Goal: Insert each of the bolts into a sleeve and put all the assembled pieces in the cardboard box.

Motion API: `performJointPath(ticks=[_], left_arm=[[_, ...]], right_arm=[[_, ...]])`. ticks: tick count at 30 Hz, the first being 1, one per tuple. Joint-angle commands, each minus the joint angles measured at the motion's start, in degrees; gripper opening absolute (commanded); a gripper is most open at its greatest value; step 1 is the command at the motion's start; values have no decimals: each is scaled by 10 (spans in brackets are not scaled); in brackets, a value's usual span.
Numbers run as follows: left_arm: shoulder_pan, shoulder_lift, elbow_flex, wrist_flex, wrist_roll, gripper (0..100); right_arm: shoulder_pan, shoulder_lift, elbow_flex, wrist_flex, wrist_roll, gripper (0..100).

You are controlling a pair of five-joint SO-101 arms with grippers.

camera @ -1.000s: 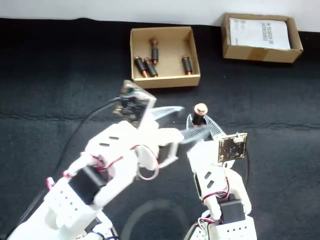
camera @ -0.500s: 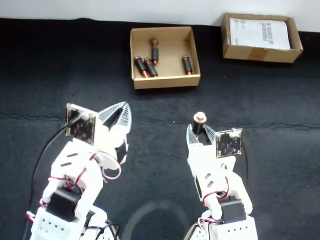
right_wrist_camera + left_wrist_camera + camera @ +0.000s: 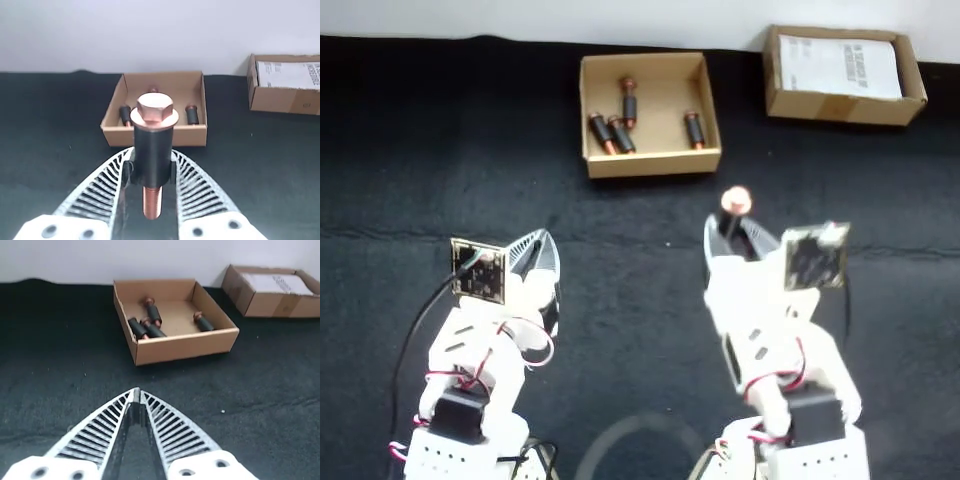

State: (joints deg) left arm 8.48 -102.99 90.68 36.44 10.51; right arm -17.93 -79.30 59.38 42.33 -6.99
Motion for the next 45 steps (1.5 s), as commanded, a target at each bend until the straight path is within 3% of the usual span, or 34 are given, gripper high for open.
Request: performJointPath(ticks=[1, 6, 18, 22, 33, 41, 45], left_arm=[[-5, -8, 27, 0, 0, 24], [-31, -7, 64, 0, 0, 24], [-170, -4, 64, 31, -1, 24], [-163, -5, 64, 102, -1, 24], [-160, -4, 64, 105, -2, 24], [-159, -4, 64, 105, -1, 27], [-159, -4, 64, 105, -2, 27]], right_arm=[[1, 145, -167, 0, -25, 7], [-1, 303, -314, 0, -54, 7], [1, 645, -547, -2, -86, 7], [2, 765, -636, -2, -85, 7], [11, 1132, -965, -1, -81, 7], [13, 1389, -1251, 0, -32, 9], [1, 1460, -1340, 36, -31, 91]])
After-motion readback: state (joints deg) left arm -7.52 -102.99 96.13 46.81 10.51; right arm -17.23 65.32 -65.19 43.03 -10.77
